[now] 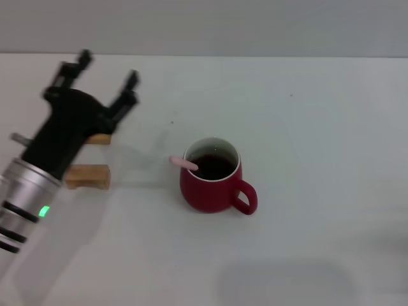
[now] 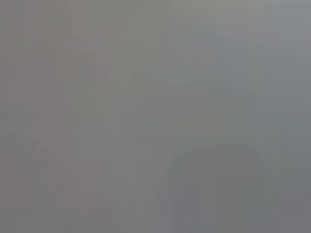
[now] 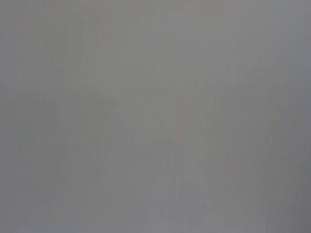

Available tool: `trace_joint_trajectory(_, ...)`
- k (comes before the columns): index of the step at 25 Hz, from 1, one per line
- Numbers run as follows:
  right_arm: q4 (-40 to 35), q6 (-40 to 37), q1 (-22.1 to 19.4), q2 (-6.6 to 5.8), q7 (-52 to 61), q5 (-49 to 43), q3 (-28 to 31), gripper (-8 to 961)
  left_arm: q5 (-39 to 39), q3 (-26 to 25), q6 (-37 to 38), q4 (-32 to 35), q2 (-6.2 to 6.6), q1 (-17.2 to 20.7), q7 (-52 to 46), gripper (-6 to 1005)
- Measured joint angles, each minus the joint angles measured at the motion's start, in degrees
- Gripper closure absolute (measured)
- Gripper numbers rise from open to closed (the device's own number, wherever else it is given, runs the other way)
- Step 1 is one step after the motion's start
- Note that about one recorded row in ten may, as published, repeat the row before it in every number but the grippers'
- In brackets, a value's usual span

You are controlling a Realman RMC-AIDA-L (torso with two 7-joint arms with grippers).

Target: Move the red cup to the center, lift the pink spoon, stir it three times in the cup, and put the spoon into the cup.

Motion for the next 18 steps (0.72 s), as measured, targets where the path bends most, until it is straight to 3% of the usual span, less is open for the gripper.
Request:
trace_joint_trajectory(6,-0.67,-2.26,-0.51,0.01,0.00,0.12,0.43,950,-4.57,-6.43,-0.15,-7.39,-0.12,-1.38,0.12,165)
trace_joint_trajectory(11,-1.93,-8.38,-1.41,0.11,-0.01,0.14,0.23,935,-8.12,-6.91,-0.17,-11.68,-0.04,-1.78,-0.40,165)
trace_joint_trajectory(18,-1.68,-15.63,-2.32,0.27,-2.48,1.80,1.52,913,-8.36,-6.89,-0.18,-12.25,-0.27,0.35,-0.62,165)
